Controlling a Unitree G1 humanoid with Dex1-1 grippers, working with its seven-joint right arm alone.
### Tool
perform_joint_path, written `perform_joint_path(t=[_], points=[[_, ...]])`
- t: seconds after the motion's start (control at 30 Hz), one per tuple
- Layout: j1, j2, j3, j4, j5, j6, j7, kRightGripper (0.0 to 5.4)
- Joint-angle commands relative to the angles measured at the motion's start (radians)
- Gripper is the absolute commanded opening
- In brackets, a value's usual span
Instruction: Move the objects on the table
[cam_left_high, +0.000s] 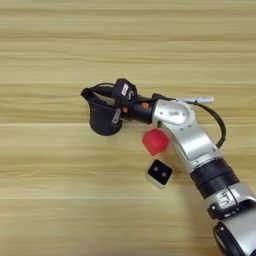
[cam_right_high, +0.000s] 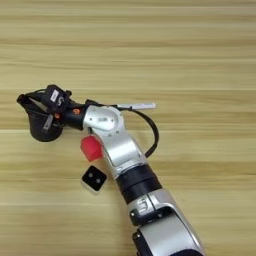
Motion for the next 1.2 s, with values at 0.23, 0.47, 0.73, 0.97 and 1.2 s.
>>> perform_joint_path(t=[0.23, 0.47, 0.73, 0.97, 1.2], points=[[-0.109, -0.007, -0.016, 0.001, -0.019, 0.071, -0.043, 1.06], [-0.135, -0.012, -0.011, 0.031, -0.040, 0.089, -0.061, 1.05], [-0.152, -0.002, -0.041, 0.004, -0.009, 0.072, -0.076, 1.03], [-0.163, 0.000, -0.091, -0.086, 0.050, 0.092, -0.070, 1.03], [-0.166, -0.001, -0.123, -0.149, 0.091, 0.129, -0.072, 1.03]])
